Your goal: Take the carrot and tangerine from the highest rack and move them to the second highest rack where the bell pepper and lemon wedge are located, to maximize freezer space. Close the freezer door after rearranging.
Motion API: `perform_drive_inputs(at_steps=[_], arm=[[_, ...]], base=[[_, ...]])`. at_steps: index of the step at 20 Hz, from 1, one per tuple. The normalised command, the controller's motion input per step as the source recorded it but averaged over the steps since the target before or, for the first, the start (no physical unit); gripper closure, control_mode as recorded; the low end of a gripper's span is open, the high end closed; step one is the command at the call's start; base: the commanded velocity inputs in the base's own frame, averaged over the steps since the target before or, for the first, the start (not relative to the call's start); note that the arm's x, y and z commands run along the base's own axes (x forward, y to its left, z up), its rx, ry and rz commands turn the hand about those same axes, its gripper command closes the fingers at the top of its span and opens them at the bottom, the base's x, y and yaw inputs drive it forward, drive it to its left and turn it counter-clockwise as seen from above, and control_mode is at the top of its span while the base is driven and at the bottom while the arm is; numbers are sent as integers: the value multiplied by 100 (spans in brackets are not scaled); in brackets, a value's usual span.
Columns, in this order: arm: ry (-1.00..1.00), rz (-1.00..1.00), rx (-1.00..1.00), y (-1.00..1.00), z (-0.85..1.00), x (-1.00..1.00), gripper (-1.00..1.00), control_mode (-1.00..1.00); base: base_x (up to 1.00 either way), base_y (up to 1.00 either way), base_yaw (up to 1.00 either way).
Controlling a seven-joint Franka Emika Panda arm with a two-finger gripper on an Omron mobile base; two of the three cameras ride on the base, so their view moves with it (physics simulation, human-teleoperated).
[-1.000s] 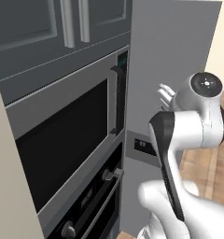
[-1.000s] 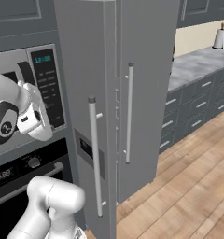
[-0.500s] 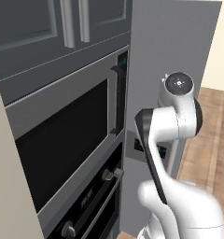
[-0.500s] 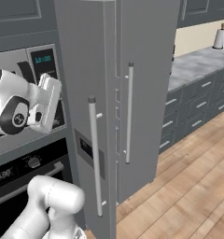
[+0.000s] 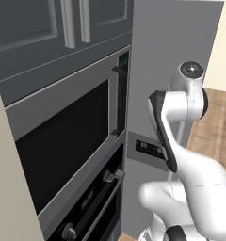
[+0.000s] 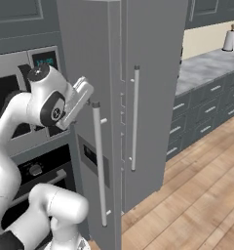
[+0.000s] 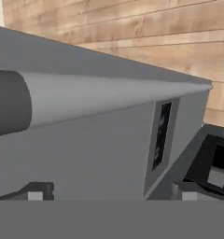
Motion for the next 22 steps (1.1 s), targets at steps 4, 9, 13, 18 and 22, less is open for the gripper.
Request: perform_drive_inputs(at_steps=[4,9,13,18,22], arm=[[-9,0,31,-30,-26,62,-100,-100],[-9,0,25,-13,-36,69,-100,-100],[-11,0,22,0,-40,77,-100,-100],[-23,6,24,13,-34,79,-100,-100],[-19,27,16,9,-35,77,-100,-100]], base=[[0,0,0],[0,0,0],[0,0,0],[0,0,0],[0,0,0]])
